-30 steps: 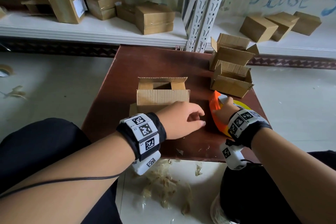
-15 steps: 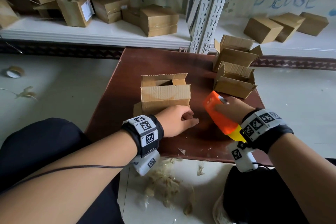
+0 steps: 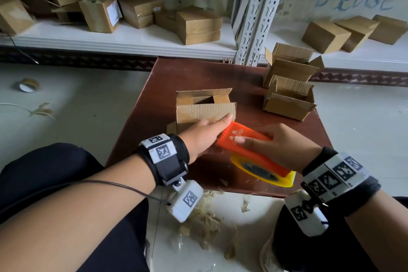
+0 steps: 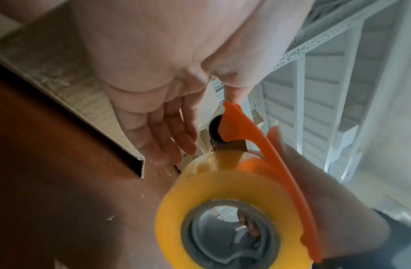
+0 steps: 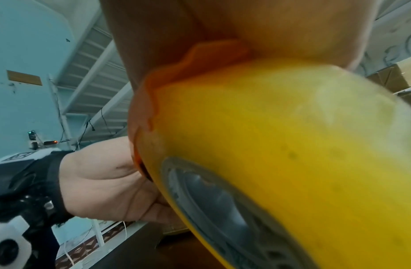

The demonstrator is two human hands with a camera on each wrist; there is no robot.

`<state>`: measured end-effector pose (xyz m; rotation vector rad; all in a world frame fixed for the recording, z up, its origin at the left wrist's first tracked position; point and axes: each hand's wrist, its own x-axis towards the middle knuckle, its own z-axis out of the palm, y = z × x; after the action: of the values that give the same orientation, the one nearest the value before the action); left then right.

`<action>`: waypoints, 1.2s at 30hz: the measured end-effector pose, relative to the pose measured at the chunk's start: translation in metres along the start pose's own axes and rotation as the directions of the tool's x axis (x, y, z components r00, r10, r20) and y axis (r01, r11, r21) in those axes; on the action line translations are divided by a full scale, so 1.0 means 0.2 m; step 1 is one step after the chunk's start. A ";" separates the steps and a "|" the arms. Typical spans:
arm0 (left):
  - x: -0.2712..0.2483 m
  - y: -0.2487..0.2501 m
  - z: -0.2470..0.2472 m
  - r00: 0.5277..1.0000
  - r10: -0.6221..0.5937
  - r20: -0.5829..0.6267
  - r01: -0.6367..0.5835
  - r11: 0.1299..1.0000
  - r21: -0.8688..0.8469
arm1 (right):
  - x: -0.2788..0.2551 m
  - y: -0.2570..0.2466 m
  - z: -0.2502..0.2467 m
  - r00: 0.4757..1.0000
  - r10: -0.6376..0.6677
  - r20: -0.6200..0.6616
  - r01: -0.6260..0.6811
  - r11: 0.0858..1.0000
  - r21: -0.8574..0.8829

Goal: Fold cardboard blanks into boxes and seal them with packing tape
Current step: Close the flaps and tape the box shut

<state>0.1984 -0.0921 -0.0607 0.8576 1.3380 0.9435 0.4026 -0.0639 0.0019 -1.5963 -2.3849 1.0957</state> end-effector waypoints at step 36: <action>-0.14 0.17 -0.07 0.960 0.228 -0.161 -0.207 0.969 0.137 | -0.01 -0.04 -0.04 0.956 -0.281 -0.080 0.291 0.942 0.168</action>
<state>0.1823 -0.1057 -0.0195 1.0491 1.4839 1.1417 0.4000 -0.0637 0.0129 -1.1630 -2.3126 1.1501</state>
